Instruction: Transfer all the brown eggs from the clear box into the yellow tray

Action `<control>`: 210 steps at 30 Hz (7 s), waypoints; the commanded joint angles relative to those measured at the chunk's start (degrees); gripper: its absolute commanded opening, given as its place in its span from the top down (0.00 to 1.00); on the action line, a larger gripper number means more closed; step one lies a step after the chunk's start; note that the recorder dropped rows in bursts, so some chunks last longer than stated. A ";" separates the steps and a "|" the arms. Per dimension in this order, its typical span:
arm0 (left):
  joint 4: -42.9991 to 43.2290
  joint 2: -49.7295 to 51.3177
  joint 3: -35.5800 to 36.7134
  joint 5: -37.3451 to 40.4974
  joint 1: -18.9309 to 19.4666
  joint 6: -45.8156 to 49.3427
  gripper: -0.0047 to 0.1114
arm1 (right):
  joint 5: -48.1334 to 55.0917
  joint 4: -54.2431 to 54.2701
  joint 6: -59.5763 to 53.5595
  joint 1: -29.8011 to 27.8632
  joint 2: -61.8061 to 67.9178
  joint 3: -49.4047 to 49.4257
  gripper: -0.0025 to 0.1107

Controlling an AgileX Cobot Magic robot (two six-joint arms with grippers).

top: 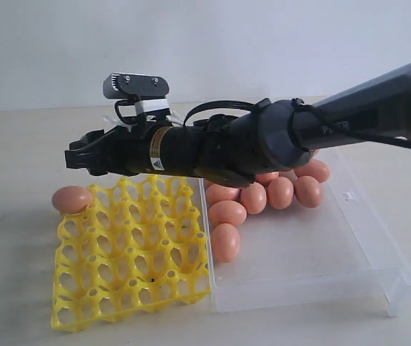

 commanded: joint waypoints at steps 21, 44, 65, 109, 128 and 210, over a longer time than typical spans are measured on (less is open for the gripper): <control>-0.06 -0.32 -0.23 -0.56 -0.25 -0.09 0.96 | 2.79 -1.28 0.41 0.04 5.95 -4.54 0.87; -0.06 -0.32 -0.23 -0.56 -0.25 -0.20 0.96 | 7.66 -1.81 0.60 0.04 0.16 -4.54 0.47; -0.06 -0.32 -0.23 -0.56 -0.25 -0.09 0.96 | 57.56 19.57 -32.17 -10.93 -23.76 10.23 0.63; -0.06 -0.32 -0.23 -0.56 -0.25 -0.09 0.96 | 79.66 46.74 -56.89 -22.57 0.69 -10.65 0.61; -0.06 -0.32 -0.23 -0.56 -0.25 -0.19 0.96 | 56.18 48.11 -61.54 -12.34 -16.28 -4.26 0.98; -0.06 -0.32 -0.23 -0.56 -0.25 -0.11 0.96 | 72.38 30.88 -76.86 -18.26 -7.99 -7.86 0.57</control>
